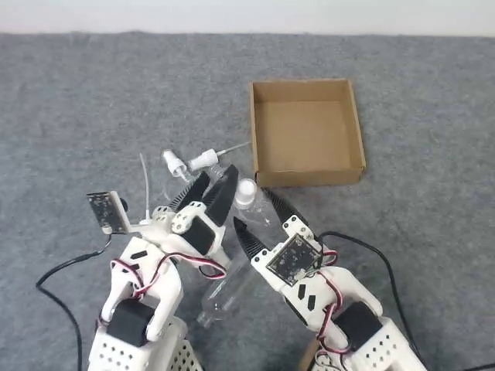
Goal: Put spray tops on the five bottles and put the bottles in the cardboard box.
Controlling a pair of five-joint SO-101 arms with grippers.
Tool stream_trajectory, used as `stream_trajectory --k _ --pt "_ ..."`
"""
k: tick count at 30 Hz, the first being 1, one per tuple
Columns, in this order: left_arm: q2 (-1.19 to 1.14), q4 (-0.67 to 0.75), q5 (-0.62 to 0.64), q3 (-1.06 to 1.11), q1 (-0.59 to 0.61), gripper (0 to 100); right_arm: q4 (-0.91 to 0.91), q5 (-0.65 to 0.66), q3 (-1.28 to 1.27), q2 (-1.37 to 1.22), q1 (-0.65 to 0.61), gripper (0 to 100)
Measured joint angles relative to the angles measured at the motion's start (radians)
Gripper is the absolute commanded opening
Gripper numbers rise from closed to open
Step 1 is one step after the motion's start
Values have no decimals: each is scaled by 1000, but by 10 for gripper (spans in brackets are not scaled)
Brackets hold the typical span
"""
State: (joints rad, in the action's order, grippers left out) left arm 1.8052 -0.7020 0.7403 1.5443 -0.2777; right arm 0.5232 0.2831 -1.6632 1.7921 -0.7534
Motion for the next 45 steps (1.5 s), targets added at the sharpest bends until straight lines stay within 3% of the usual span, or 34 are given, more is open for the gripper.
stream_trajectory --k 19,36,45 --pt "0 0 -86 43 -83 187 0 0 0 0 51 115" --pt "0 43 -86 43 117 187 0 0 0 0 112 115" --pt "0 124 -86 44 141 187 17 0 0 0 115 114"
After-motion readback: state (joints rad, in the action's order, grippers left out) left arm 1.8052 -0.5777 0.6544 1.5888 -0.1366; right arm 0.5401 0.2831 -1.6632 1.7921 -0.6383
